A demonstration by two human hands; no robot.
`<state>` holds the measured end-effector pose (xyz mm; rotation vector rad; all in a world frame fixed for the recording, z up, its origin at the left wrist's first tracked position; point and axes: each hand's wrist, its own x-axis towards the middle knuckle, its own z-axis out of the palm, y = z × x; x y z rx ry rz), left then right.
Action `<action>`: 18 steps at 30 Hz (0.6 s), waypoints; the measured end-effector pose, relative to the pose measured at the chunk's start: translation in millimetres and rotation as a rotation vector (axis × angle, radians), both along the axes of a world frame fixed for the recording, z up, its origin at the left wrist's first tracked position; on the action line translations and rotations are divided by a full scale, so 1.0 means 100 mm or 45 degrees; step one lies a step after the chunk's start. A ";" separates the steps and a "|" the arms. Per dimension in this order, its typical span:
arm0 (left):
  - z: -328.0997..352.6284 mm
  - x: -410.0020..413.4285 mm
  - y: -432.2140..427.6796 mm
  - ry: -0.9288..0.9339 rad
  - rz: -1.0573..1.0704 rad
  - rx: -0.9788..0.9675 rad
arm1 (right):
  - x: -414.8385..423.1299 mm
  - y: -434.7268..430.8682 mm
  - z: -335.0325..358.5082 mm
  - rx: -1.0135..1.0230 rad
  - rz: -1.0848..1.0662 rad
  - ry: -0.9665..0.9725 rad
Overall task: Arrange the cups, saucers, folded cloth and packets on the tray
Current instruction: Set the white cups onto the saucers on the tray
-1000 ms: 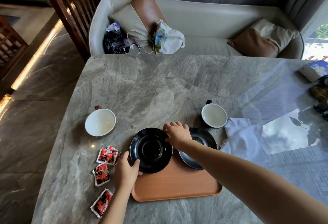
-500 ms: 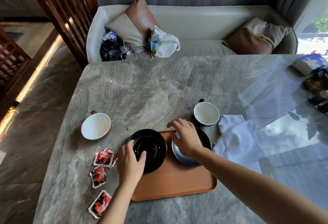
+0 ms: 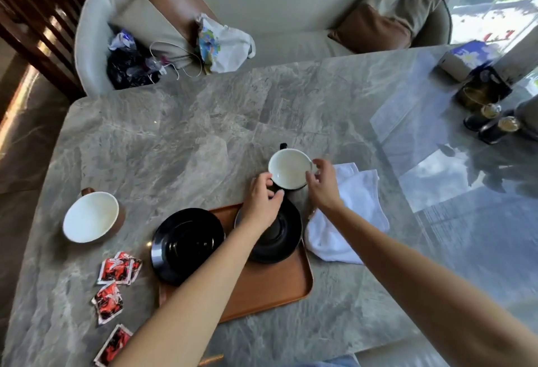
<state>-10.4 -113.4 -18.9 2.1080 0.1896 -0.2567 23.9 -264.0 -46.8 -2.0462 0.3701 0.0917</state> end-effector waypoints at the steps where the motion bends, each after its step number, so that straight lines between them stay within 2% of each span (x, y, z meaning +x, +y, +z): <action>1: -0.02 0.10 -0.06 0.018 0.022 0.000 | 0.02 0.00 -0.02 0.039 -0.008 0.056; 8: -0.23 0.59 -0.15 0.093 0.252 0.106 | 0.16 -0.09 -0.09 0.166 0.086 0.271; 12: -0.38 0.65 -0.12 0.351 0.121 0.255 | 0.20 -0.12 -0.12 0.241 0.103 0.360; 18: -0.31 0.63 -0.11 0.314 0.094 0.255 | 0.24 -0.09 0.00 0.518 0.034 0.486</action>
